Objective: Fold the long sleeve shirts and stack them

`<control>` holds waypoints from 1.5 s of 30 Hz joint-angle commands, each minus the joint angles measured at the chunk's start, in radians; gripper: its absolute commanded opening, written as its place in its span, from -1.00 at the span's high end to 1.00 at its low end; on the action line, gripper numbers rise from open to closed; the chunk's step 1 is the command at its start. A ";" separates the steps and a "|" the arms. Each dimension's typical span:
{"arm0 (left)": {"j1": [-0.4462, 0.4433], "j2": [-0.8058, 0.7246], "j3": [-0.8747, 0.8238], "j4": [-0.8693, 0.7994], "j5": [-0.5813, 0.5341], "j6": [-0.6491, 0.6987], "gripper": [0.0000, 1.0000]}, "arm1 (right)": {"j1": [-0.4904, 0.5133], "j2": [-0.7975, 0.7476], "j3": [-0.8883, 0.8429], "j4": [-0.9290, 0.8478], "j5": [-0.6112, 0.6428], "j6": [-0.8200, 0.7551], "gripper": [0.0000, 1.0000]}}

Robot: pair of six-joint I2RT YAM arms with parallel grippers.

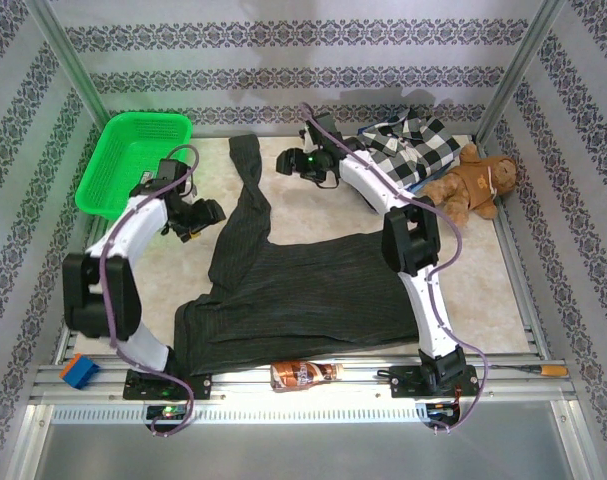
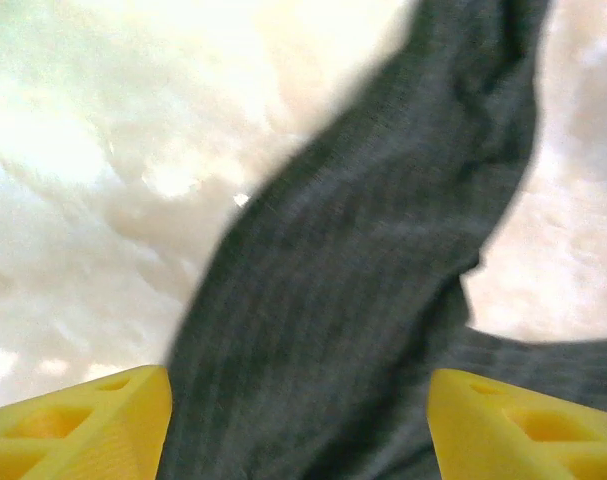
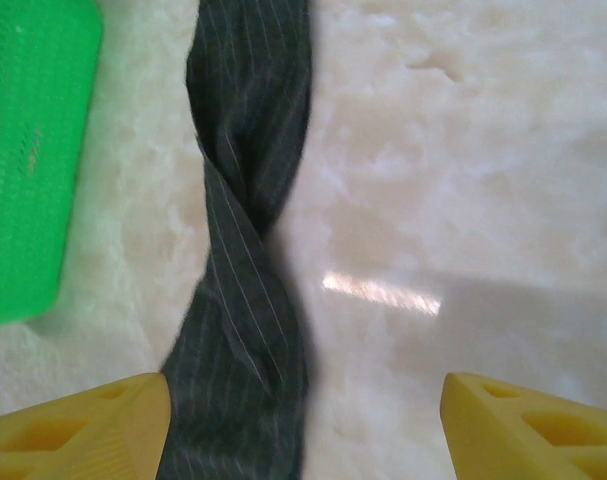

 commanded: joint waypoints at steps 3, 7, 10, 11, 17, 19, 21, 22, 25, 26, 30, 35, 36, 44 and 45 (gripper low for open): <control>0.010 0.136 0.098 -0.029 -0.030 0.191 -0.23 | -0.055 -0.164 -0.240 -0.034 0.030 -0.081 -0.45; 0.010 0.212 0.132 0.011 -0.009 0.229 -0.21 | -0.103 -0.275 -0.443 -0.020 0.045 -0.077 -0.45; 0.005 0.263 0.160 0.026 0.005 0.246 -0.15 | -0.134 -0.338 -0.554 -0.029 0.065 -0.077 -0.45; 0.001 0.278 0.169 0.025 0.003 0.254 -0.16 | -0.144 -0.353 -0.578 -0.033 0.074 -0.077 -0.45; -0.034 0.360 0.197 0.064 0.013 0.274 -0.13 | -0.197 -0.438 -0.713 -0.037 0.093 -0.065 -0.44; -0.046 0.385 0.201 0.079 0.010 0.273 -0.09 | -0.213 -0.460 -0.741 -0.037 0.098 -0.062 -0.44; -0.057 0.403 0.205 0.091 0.009 0.270 -0.07 | -0.225 -0.479 -0.762 -0.039 0.106 -0.060 -0.45; -0.064 0.416 0.212 0.090 0.009 0.271 -0.04 | -0.234 -0.489 -0.773 -0.043 0.114 -0.056 -0.45; -0.076 0.449 0.223 0.084 0.003 0.270 0.14 | -0.271 -0.509 -0.805 -0.054 0.143 -0.037 -0.45; -0.078 0.456 0.223 0.085 -0.004 0.267 0.25 | -0.283 -0.513 -0.814 -0.055 0.148 -0.028 -0.45; -0.076 0.448 0.237 0.087 -0.029 0.263 0.63 | -0.328 -0.506 -0.828 -0.094 0.218 -0.014 -0.45; -0.066 0.432 0.323 0.058 -0.042 0.286 0.94 | -0.338 -0.455 -0.788 -0.113 0.280 -0.072 -0.43; -0.064 0.430 0.333 0.054 -0.053 0.294 0.97 | -0.333 -0.433 -0.768 -0.132 0.304 -0.092 -0.41; -0.027 0.408 0.345 0.054 -0.067 0.308 1.00 | -0.318 -0.330 -0.698 -0.191 0.396 -0.199 -0.18; -0.026 0.403 0.343 0.056 -0.064 0.309 1.00 | -0.319 -0.320 -0.695 -0.191 0.415 -0.203 -0.13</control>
